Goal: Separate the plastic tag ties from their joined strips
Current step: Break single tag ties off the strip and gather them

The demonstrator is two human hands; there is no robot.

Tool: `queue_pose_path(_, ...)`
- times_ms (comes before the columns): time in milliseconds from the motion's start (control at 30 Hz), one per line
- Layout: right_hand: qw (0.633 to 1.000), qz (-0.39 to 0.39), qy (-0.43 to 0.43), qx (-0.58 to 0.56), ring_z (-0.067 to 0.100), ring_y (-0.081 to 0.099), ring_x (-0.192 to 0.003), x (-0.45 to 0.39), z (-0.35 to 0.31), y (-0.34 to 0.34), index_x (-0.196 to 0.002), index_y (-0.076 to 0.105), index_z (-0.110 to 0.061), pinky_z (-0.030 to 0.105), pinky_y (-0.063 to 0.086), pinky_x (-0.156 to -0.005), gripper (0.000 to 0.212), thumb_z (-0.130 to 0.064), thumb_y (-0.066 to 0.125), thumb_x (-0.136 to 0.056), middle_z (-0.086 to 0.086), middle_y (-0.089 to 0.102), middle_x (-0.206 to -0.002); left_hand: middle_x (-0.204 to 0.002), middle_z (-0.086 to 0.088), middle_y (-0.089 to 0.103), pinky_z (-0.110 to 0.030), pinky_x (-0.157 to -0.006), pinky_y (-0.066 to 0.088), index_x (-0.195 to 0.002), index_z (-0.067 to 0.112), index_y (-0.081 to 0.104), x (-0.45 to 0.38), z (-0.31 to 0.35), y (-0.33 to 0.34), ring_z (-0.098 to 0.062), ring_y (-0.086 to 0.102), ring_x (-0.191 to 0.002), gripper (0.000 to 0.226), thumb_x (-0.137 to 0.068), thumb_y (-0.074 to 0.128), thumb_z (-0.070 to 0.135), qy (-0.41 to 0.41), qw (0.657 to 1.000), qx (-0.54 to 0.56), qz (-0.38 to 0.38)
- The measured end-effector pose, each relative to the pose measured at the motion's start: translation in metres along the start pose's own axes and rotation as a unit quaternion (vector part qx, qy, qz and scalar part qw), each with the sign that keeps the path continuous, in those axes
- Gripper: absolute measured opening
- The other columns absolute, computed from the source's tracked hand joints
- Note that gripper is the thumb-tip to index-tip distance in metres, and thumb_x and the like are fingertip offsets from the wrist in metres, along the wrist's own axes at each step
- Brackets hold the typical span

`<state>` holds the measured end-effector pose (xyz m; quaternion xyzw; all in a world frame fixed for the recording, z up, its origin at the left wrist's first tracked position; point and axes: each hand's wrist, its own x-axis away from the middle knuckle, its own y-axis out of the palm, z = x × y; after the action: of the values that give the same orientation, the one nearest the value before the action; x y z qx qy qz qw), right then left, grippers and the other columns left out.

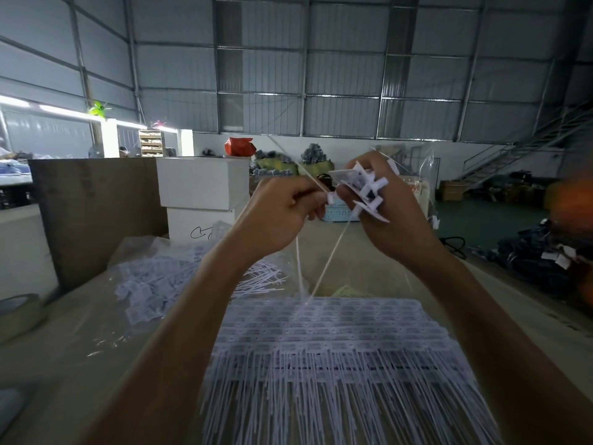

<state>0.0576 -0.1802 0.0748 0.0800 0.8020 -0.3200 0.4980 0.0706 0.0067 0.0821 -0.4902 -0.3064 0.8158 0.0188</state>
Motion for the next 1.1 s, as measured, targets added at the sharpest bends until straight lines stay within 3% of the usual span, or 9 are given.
queue_pose_path(67, 1.0, 0.0, 0.018, 0.014, -0.017, 0.055, -0.073, -0.004, 0.007, 0.0, -0.115, 0.054, -0.007, 0.002, 0.04, -0.064, 0.018, -0.004, 0.057, -0.098, -0.018, 0.054, -0.086, -0.087, 0.011, 0.074, -0.013, -0.079, 0.051, -0.101, 0.019, 0.075, 0.0, 0.001, -0.002, 0.006, 0.065, -0.078, 0.012, -0.093, 0.067, 0.021, 0.007, 1.0, -0.007, -0.002)
queue_pose_path(200, 0.995, 0.01, 0.097, -0.002, -0.002, 0.06, -0.064, -0.007, 0.015, -0.007, -0.105, 0.052, -0.017, 0.016, 0.047, -0.052, 0.009, -0.012, 0.056, -0.1, -0.009, 0.061, -0.079, -0.091, 0.017, 0.073, -0.017, -0.082, 0.052, -0.103, 0.022, 0.075, 0.0, 0.002, -0.005, 0.004, 0.066, -0.085, 0.015, -0.09, 0.071, 0.024, 0.026, 0.999, 0.02, -0.006)
queue_pose_path(333, 0.961, -0.046, 0.183, -0.201, 0.011, 0.07, -0.07, 0.002, 0.011, -0.006, -0.111, 0.062, -0.009, 0.023, 0.054, -0.056, 0.015, -0.019, 0.059, -0.1, 0.0, 0.074, -0.08, -0.096, 0.01, 0.073, -0.017, -0.08, 0.049, -0.102, 0.017, 0.076, 0.001, 0.006, 0.002, -0.001, 0.063, -0.086, 0.02, -0.083, 0.078, 0.023, 0.071, 0.997, -0.034, 0.012)
queue_pose_path(467, 0.916, -0.051, 0.218, -0.333, 0.025, 0.073, -0.078, 0.006, -0.002, 0.001, -0.102, 0.07, -0.02, 0.032, 0.058, -0.061, 0.012, -0.026, 0.06, -0.098, 0.015, 0.074, -0.093, -0.088, 0.002, 0.074, -0.034, -0.077, 0.051, -0.095, 0.011, 0.078, 0.002, 0.008, 0.003, -0.011, 0.065, -0.078, 0.024, -0.074, 0.084, 0.02, 0.079, 0.996, -0.041, 0.031)
queue_pose_path(567, 0.901, -0.027, 0.247, -0.355, 0.022, 0.071, -0.077, 0.006, -0.005, 0.003, -0.104, 0.069, -0.022, 0.029, 0.056, -0.06, 0.013, -0.03, 0.06, -0.098, 0.008, 0.076, -0.09, -0.088, -0.001, 0.074, -0.037, -0.076, 0.052, -0.098, 0.011, 0.078, 0.001, 0.008, 0.002, -0.015, 0.066, -0.078, 0.025, -0.075, 0.083, 0.02, 0.096, 0.993, -0.05, 0.049)
queue_pose_path(667, 0.894, -0.013, 0.256, -0.369, 0.014, 0.07, -0.072, 0.006, -0.007, 0.002, -0.09, 0.077, -0.03, 0.027, 0.056, -0.06, 0.016, -0.038, 0.064, -0.094, -0.001, 0.075, -0.084, -0.088, -0.006, 0.074, -0.041, -0.075, 0.053, -0.099, 0.008, 0.078, 0.0, 0.009, 0.002, -0.021, 0.067, -0.078, 0.023, -0.078, 0.081, 0.019, 0.123, 0.988, -0.072, 0.059)
queue_pose_path(800, 0.911, -0.046, 0.232, -0.339, 0.017, 0.067, -0.08, 0.007, -0.009, 0.003, -0.093, 0.075, -0.033, 0.028, 0.057, -0.065, 0.016, -0.044, 0.063, -0.09, 0.002, 0.073, -0.09, -0.086, -0.005, 0.073, -0.042, -0.075, 0.052, -0.095, 0.009, 0.079, 0.0, 0.01, 0.001, -0.02, 0.066, -0.077, 0.02, -0.078, 0.081, 0.019, 0.128, 0.989, -0.069, 0.041)
queue_pose_path(967, 0.913, -0.037, 0.223, -0.338, 0.013, 0.064, -0.072, 0.005, -0.009, -0.003, -0.091, 0.074, -0.03, 0.027, 0.054, -0.063, 0.016, -0.039, 0.061, -0.093, 0.0, 0.072, -0.082, -0.101, 0.011, 0.073, -0.027, -0.088, 0.055, -0.111, 0.017, 0.074, 0.0, 0.01, -0.01, -0.001, 0.067, -0.092, 0.026, -0.084, 0.076, 0.018, 0.051, 0.997, 0.056, 0.034)
queue_pose_path(1100, 0.913, 0.016, 0.238, -0.331, 0.006, 0.067, -0.061, 0.004, -0.004, -0.008, -0.1, 0.063, -0.02, 0.022, 0.054, -0.055, 0.011, -0.03, 0.06, -0.098, -0.002, 0.073, -0.073, -0.111, 0.007, 0.071, -0.019, -0.091, 0.052, -0.118, 0.015, 0.071, 0.001, 0.004, -0.014, 0.002, 0.063, -0.094, 0.031, -0.087, 0.072, 0.009, 0.078, 0.996, -0.02, 0.045)
